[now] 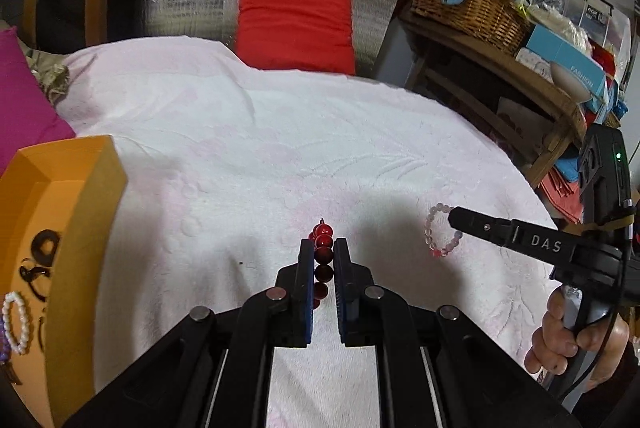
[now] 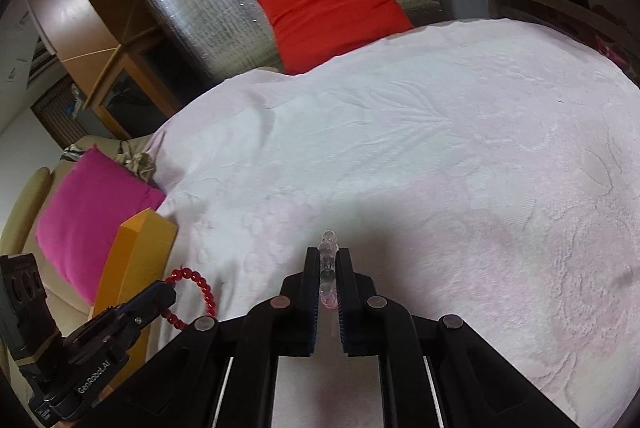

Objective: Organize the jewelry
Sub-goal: 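Grasp and lift the red bead bracelet with the left tool while the right tool lifts the pink bracelet, then carry the red and pink bracelets over the orange box with both tools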

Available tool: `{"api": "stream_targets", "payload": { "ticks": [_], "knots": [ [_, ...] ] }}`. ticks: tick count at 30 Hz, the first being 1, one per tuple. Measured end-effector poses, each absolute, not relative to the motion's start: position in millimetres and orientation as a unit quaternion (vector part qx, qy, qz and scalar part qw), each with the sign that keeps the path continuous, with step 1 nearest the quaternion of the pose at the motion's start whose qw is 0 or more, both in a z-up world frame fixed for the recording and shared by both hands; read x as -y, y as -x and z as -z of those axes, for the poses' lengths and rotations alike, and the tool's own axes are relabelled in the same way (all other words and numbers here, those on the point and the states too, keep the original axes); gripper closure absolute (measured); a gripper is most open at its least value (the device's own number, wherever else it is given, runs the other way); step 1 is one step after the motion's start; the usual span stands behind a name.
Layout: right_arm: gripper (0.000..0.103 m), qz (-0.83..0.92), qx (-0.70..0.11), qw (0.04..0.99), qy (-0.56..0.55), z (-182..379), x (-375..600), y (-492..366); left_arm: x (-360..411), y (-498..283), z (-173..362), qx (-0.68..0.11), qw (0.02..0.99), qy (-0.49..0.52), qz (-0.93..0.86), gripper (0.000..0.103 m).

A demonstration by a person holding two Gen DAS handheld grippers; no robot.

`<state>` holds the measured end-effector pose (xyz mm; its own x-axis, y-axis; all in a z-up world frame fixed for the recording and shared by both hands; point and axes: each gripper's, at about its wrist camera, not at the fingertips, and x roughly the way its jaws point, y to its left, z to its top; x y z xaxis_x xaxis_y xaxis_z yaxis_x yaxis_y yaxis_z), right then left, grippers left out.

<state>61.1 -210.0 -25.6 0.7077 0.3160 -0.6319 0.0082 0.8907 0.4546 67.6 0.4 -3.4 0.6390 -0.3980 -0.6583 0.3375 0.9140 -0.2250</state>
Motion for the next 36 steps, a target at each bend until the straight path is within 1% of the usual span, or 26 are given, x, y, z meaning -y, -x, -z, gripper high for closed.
{"api": "stream_targets", "payload": {
  "ticks": [9, 13, 15, 18, 25, 26, 27, 28, 29, 32, 34, 35, 36],
  "knots": [
    [0.094, -0.097, -0.358, 0.909, -0.192, 7, 179, -45, -18, -43, -13, -0.353, 0.914, 0.041, 0.196, 0.094],
    [0.094, -0.080, -0.354, 0.909, -0.205, 3, 193, -46, -30, -33, -13, -0.352, 0.915, 0.043, 0.192, 0.094],
    [0.092, -0.073, -0.367, 0.902, -0.215, 7, 206, -51, -32, -32, -9, -0.358, 0.913, 0.040, 0.191, 0.094],
    [0.087, -0.046, -0.389, 0.891, -0.230, 21, 227, -61, -35, -33, -6, -0.366, 0.911, 0.039, 0.189, 0.094],
    [0.086, -0.035, -0.426, 0.868, -0.252, 39, 241, -81, -38, -34, -9, -0.361, 0.912, 0.047, 0.189, 0.094],
    [0.077, -0.038, -0.433, 0.863, -0.259, 43, 241, -82, -38, -33, -8, -0.362, 0.912, 0.046, 0.188, 0.094],
    [0.062, -0.041, -0.440, 0.857, -0.265, 46, 239, -84, -38, -33, -7, -0.363, 0.912, 0.045, 0.187, 0.094],
    [0.055, -0.044, -0.441, 0.855, -0.269, 48, 238, -86, -37, -34, -6, -0.366, 0.911, 0.044, 0.187, 0.094],
    [0.054, -0.047, -0.440, 0.854, -0.272, 50, 236, -87, -37, -35, -6, -0.367, 0.910, 0.043, 0.186, 0.094],
    [0.054, -0.055, -0.443, 0.856, -0.262, 53, 222, -94, -35, -35, -5, -0.369, 0.910, 0.038, 0.184, 0.094],
    [0.061, -0.046, -0.447, 0.863, -0.233, 56, 210, -99, -36, -35, -5, -0.369, 0.910, 0.038, 0.183, 0.094],
    [0.070, -0.038, -0.448, 0.868, -0.213, 57, 204, -101, -36, -35, -5, -0.369, 0.911, 0.038, 0.182, 0.094],
    [0.073, -0.026, -0.451, 0.871, -0.193, 60, 198, -104, -36, -35, -6, -0.368, 0.911, 0.038, 0.181, 0.094]
  ]
}}
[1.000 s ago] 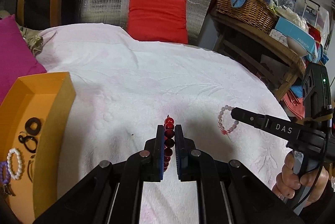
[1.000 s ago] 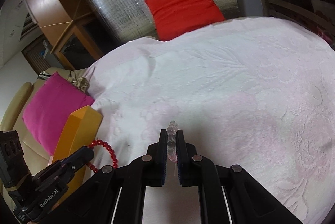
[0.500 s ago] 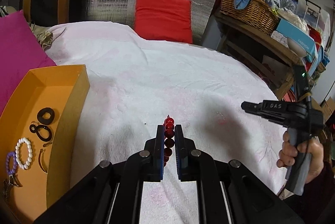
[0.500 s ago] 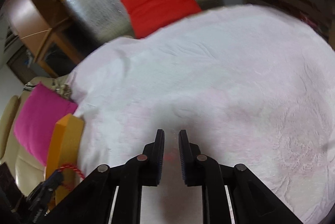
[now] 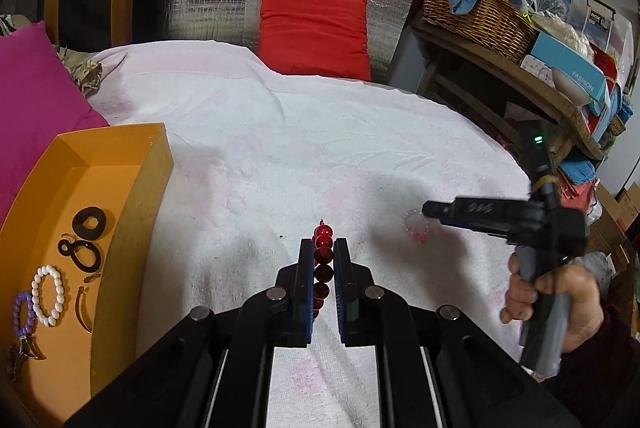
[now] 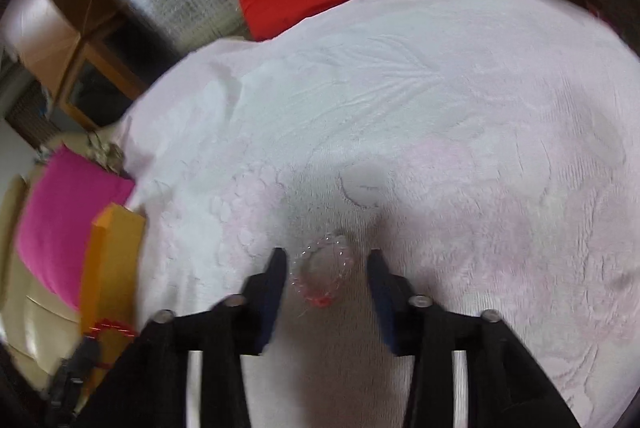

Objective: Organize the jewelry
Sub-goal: 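Carry the red and pink bracelets over the orange box with both tools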

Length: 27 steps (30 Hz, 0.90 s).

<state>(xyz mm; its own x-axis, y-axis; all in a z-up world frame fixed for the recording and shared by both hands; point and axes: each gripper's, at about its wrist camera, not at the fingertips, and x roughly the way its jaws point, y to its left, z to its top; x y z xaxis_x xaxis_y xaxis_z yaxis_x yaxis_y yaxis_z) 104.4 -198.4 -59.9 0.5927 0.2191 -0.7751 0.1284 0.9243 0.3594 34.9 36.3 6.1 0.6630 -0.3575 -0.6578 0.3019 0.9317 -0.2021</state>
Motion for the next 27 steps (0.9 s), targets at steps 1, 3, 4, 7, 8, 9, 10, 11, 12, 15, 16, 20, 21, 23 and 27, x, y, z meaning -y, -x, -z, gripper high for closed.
{"api": "stream_targets", "payload": {
  "ticks": [1, 3, 4, 7, 8, 9, 10, 11, 12, 15, 16, 20, 21, 23, 27],
  "knots": [
    [0.074, -0.016, -0.454, 0.873, -0.179, 63, 195, -107, -37, -35, -6, -0.368, 0.911, 0.039, 0.181, 0.094],
    [0.081, -0.003, -0.464, 0.872, -0.156, 71, 190, -113, -39, -35, -7, -0.368, 0.911, 0.041, 0.181, 0.094],
    [0.085, 0.004, -0.467, 0.873, -0.142, 74, 187, -115, -40, -35, -7, -0.368, 0.911, 0.041, 0.181, 0.094],
    [0.094, 0.019, -0.454, 0.887, -0.083, 74, 173, -115, -43, -33, -9, -0.365, 0.912, 0.045, 0.182, 0.094],
    [0.094, 0.019, -0.451, 0.889, -0.081, 73, 173, -114, -45, -32, -10, -0.363, 0.912, 0.047, 0.184, 0.094],
    [0.094, 0.017, -0.446, 0.891, -0.087, 70, 173, -112, -47, -32, -12, -0.362, 0.913, 0.049, 0.183, 0.094],
    [0.094, 0.013, -0.438, 0.894, -0.097, 65, 174, -110, -49, -30, -13, -0.359, 0.914, 0.053, 0.184, 0.094],
    [0.094, 0.009, -0.427, 0.898, -0.104, 59, 175, -107, -50, -29, -15, -0.357, 0.914, 0.056, 0.184, 0.094],
    [0.094, 0.002, -0.412, 0.904, -0.114, 50, 175, -102, -53, -27, -17, -0.354, 0.915, 0.060, 0.186, 0.094],
    [0.094, -0.037, -0.367, 0.916, -0.156, 27, 175, -86, -61, -18, -30, -0.337, 0.920, 0.067, 0.188, 0.094],
    [0.094, -0.053, -0.352, 0.920, -0.166, 19, 172, -80, -67, -13, -37, -0.326, 0.924, 0.070, 0.187, 0.094],
    [0.094, -0.115, -0.299, 0.932, -0.168, -8, 145, -55, -95, 5, -60, -0.290, 0.937, 0.085, 0.174, 0.094],
    [0.094, -0.134, -0.291, 0.932, -0.170, -13, 136, -50, -104, 9, -65, -0.283, 0.941, 0.087, 0.165, 0.094],
    [0.094, -0.170, -0.283, 0.928, -0.174, -21, 119, -42, -125, 18, -72, -0.272, 0.947, 0.091, 0.147, 0.094],
    [0.094, -0.240, -0.275, 0.914, -0.179, -31, 76, -29, -169, 32, -73, -0.270, 0.954, 0.095, 0.091, 0.094]
  ]
}}
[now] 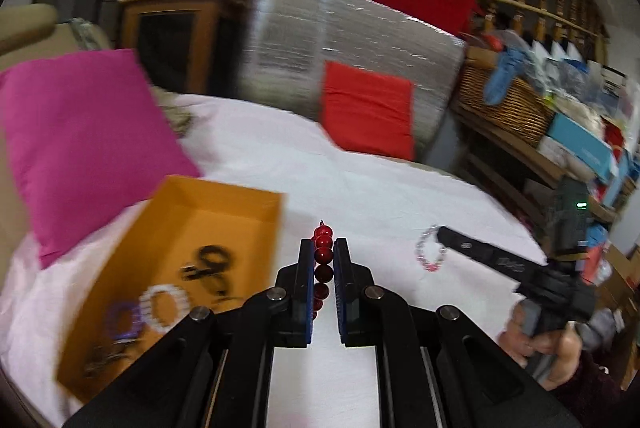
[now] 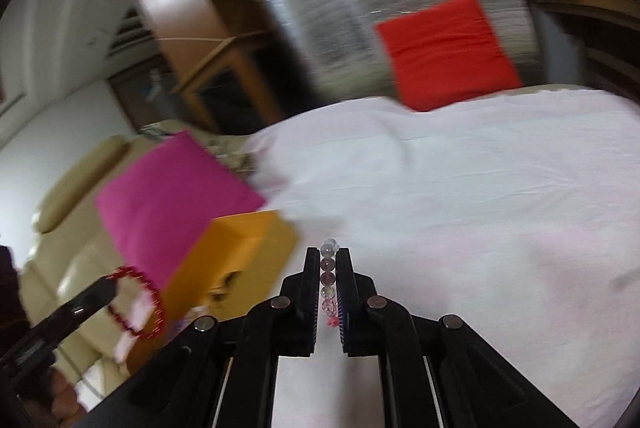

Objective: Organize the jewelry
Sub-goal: 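Carry the red and pink bracelets over the orange box with both tools, then open the right tool to drop the pink bracelet while the left tool releases the red bracelet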

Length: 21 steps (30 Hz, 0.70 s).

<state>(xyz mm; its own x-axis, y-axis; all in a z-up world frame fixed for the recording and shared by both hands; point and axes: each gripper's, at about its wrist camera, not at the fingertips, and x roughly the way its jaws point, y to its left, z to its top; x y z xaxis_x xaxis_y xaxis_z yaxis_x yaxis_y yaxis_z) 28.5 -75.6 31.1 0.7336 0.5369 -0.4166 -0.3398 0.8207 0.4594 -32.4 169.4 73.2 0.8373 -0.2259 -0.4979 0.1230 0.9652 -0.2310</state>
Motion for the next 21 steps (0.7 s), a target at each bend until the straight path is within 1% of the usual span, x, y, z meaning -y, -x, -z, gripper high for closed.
{"api": "stream_targets", "payload": {
  "ticks": [5, 10, 15, 21],
  "knots": [
    [0.094, -0.320, -0.284, 0.885, -0.184, -37, 17, -8, -217, 45, -50, -0.302, 0.945, 0.121, 0.042, 0.094],
    [0.094, -0.369, -0.308, 0.861, -0.168, -26, -40, 2, -246, 51, -22, -0.344, 0.928, 0.141, 0.006, 0.094],
    [0.094, -0.394, -0.331, 0.846, -0.143, -11, -86, 10, -254, 48, -1, -0.379, 0.914, 0.146, -0.011, 0.094],
    [0.094, -0.402, -0.353, 0.836, -0.122, 8, -118, 13, -264, 48, 16, -0.409, 0.899, 0.154, -0.027, 0.094]
  ]
}}
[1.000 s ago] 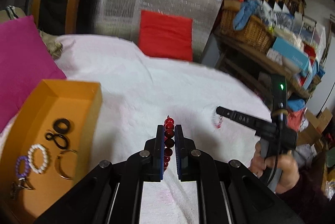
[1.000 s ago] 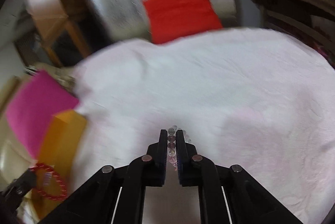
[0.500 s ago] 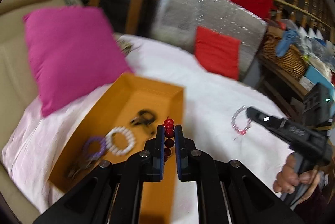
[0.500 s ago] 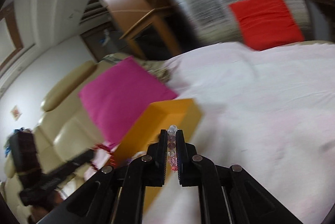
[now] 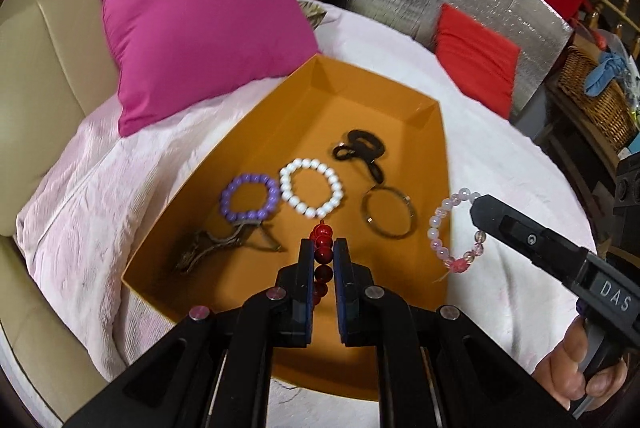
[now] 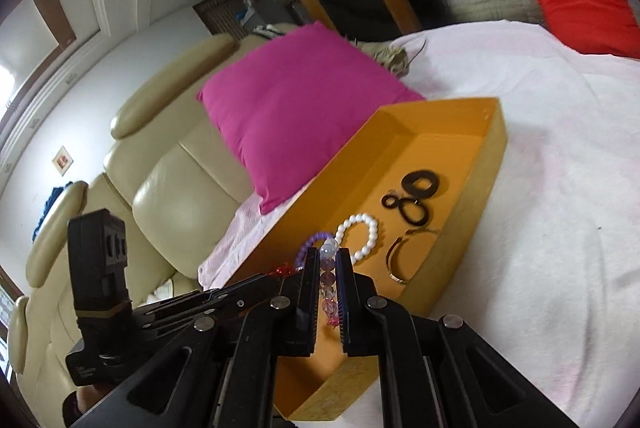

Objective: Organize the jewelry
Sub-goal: 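Open the right tool to drop the pink bracelet while the left tool releases the red bracelet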

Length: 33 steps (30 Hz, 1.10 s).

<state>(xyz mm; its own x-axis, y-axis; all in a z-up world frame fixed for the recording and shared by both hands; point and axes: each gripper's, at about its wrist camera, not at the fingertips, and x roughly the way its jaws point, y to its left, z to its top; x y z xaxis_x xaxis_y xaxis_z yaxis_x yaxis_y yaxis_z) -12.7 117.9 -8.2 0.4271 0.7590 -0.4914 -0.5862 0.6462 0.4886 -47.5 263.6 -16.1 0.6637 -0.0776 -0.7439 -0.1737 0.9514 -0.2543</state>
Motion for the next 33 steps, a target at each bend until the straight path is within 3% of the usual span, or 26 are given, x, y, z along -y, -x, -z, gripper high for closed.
{"api": "stream_targets", "payload": {
  "ticks": [33],
  "knots": [
    [0.093, -0.401, -0.385, 0.828, -0.074, 31, -140, 16, -273, 42, 34, -0.442, 0.884, 0.128, -0.078, 0.094]
  ]
}}
